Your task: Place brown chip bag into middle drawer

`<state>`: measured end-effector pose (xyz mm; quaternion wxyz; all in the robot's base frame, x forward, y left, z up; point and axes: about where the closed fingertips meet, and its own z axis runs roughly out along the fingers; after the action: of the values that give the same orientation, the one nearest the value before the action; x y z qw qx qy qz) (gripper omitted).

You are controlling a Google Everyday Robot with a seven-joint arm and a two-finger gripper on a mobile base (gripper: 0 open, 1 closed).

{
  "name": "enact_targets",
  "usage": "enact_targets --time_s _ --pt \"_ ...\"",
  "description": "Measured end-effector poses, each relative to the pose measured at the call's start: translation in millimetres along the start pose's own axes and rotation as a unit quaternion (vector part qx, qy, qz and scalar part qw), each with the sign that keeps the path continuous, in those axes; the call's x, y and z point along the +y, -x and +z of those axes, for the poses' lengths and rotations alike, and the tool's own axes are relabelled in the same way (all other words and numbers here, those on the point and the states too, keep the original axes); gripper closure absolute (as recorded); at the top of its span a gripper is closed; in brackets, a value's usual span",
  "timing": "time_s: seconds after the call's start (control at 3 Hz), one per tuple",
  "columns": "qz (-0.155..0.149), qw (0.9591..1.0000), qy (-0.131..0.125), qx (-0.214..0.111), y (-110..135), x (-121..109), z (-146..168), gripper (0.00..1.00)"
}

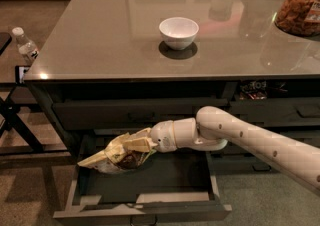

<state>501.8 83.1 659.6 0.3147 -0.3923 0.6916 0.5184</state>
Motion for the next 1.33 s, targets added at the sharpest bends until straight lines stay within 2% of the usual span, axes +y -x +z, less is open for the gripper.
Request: enact_targets --time_s 0.33,0.67,1.0,1.33 --pt "-0.019 0.9991 0.029 -0.026 3.8 -6.7 1.7 1.00" --pt "-0.020 0.9990 0.030 -0.026 3.9 -6.9 1.8 1.00" --pt "-0.015 0.9996 0.011 -0.019 -2.1 -7.0 2.5 1.00" --pt "-0.004 0.9994 -0.013 -0.030 -18.1 -14.5 1.7 1.00"
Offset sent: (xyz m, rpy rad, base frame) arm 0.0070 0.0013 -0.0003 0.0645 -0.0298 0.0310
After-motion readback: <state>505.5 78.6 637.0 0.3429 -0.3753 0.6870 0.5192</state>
